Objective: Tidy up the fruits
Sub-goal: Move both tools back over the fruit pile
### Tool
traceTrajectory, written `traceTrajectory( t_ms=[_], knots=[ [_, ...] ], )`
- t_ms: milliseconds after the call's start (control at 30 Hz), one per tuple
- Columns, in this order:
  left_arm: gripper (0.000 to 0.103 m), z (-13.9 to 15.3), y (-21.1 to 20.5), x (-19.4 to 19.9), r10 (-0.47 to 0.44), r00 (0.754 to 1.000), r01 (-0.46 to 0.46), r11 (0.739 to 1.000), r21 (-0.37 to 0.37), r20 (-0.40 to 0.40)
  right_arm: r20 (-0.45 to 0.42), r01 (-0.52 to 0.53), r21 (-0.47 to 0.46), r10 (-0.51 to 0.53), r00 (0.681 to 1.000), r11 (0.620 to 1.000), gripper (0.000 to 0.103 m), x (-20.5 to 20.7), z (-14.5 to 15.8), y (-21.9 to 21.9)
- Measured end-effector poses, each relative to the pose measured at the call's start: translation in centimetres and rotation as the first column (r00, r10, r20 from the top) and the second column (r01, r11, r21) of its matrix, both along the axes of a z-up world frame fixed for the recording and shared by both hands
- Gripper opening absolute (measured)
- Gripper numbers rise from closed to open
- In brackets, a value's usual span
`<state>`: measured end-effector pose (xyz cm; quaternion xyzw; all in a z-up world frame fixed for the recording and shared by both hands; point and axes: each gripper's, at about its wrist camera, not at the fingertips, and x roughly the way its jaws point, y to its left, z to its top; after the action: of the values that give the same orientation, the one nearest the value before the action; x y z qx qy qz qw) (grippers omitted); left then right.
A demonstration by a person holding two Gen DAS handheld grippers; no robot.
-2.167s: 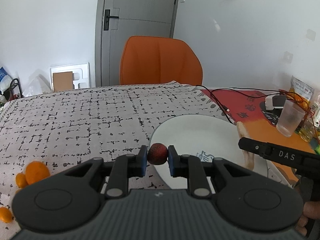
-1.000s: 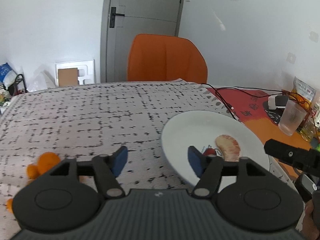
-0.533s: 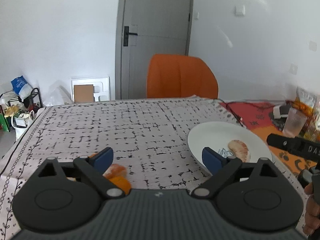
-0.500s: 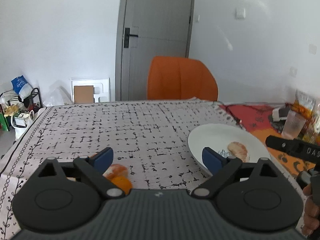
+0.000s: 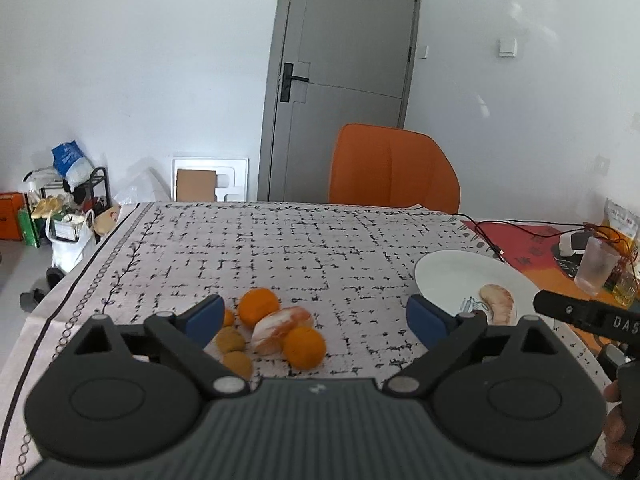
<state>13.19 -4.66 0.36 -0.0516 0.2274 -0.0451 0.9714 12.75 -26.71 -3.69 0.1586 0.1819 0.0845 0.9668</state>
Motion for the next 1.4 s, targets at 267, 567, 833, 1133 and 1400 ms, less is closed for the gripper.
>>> traceTrajectory(
  t_ms=[267, 567, 833, 1133, 1400],
  knots=[
    [0.096, 0.2, 1.8, -1.4, 0.066, 0.998, -0.065, 0.997, 0.034, -0.02, -0.018, -0.035, -0.021, 0.034, 0.999, 0.999, 0.103, -0.4, 0.1, 1.5],
    [0.097, -0.3, 4.5, -2.2, 0.13, 0.99, -0.129, 0.991, 0.028, -0.056, -0.036, -0.127, -0.048, 0.125, 0.991, 0.991, 0.103, -0.9, 0.1, 4.1],
    [0.097, -1.3, 6.3, -2.6, 0.164, 0.984, -0.163, 0.986, 0.025, -0.072, -0.048, -0.192, -0.065, 0.189, 0.981, 0.979, 0.103, -0.6, -0.3, 6.1],
    [0.096, -2.3, 7.8, -2.6, 0.176, 0.981, -0.176, 0.984, -0.001, -0.078, -0.069, -0.25, -0.05, 0.247, 0.967, 0.967, 0.103, 0.1, -1.1, 7.7],
    [0.093, -3.5, 8.8, -1.6, 0.183, 0.979, -0.186, 0.982, -0.029, -0.092, -0.074, -0.289, -0.048, 0.285, 0.956, 0.956, 0.103, 0.7, -1.3, 9.1]
  ],
)
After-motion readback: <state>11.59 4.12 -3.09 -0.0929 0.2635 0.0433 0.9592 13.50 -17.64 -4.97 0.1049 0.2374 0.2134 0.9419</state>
